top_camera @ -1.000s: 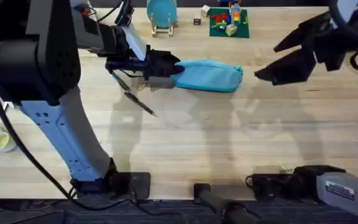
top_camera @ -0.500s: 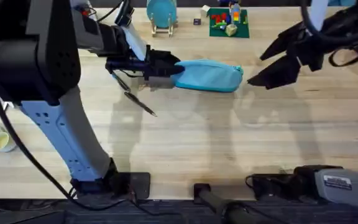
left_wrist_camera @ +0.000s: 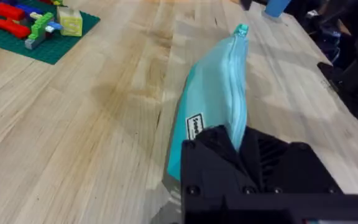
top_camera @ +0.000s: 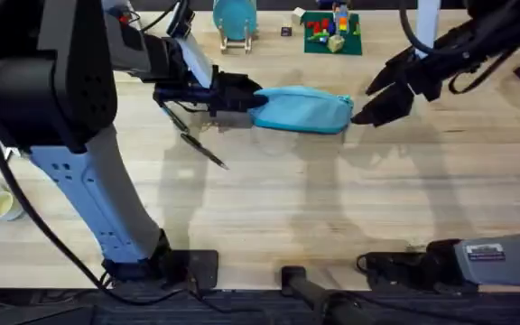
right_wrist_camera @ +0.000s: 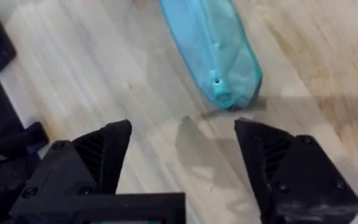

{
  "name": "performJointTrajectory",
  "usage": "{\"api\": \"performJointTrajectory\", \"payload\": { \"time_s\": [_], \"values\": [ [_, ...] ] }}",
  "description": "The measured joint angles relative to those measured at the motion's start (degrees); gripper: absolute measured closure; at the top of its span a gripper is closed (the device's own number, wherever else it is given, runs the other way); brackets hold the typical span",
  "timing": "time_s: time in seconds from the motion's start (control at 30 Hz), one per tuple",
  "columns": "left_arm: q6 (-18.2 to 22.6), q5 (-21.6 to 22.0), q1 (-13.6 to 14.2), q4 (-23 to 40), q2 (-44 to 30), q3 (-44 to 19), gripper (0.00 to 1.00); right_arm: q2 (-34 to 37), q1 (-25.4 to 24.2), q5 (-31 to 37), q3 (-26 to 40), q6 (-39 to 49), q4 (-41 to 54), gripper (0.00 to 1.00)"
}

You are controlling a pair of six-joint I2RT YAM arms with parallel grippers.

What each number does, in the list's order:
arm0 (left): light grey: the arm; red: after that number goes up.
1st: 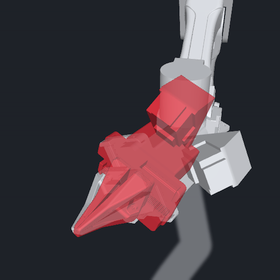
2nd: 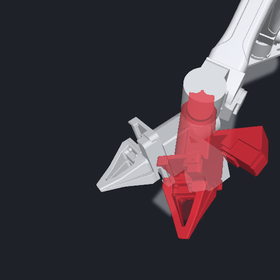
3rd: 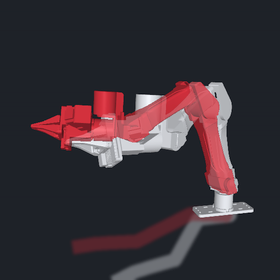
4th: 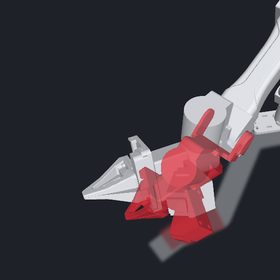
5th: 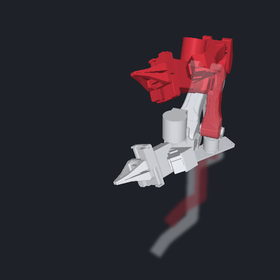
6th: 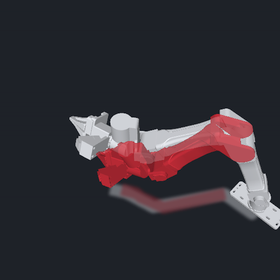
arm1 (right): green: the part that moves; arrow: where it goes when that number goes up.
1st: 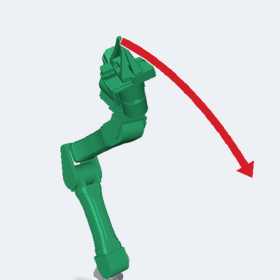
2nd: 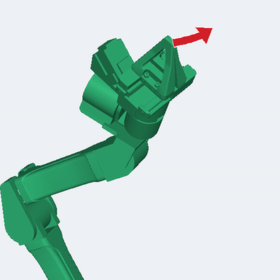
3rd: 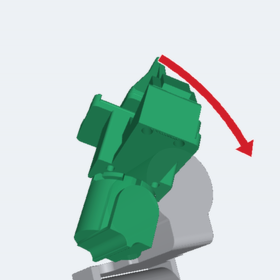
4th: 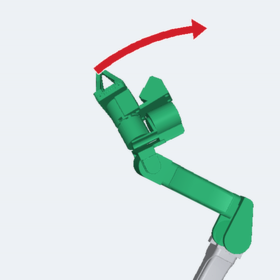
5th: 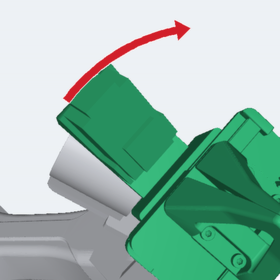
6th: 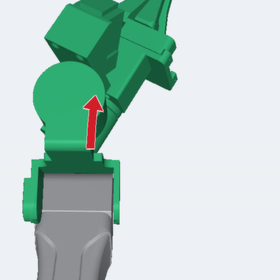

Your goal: Unzip the bag, pick up the pens from the table one at a time and place them inside, then zip the bag closed.

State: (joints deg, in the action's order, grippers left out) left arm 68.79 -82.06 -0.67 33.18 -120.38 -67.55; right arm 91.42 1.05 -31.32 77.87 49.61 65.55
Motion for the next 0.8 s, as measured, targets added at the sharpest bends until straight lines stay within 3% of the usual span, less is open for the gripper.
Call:
{"api": "performJointTrajectory", "payload": {
  "time_s": [0.6,0.8],
  "values": [
    [0.0,0.0,0.0,-0.01,0.0,0.0,0.959,6.34,-0.21,0.01,0.0,3.58,-8.73,0.011],
    [0.0,0.0,0.0,-0.01,0.0,0.0,0.959,7.71,-0.57,0.01,0.0,3.6,-8.84,0.07]
  ]
}}
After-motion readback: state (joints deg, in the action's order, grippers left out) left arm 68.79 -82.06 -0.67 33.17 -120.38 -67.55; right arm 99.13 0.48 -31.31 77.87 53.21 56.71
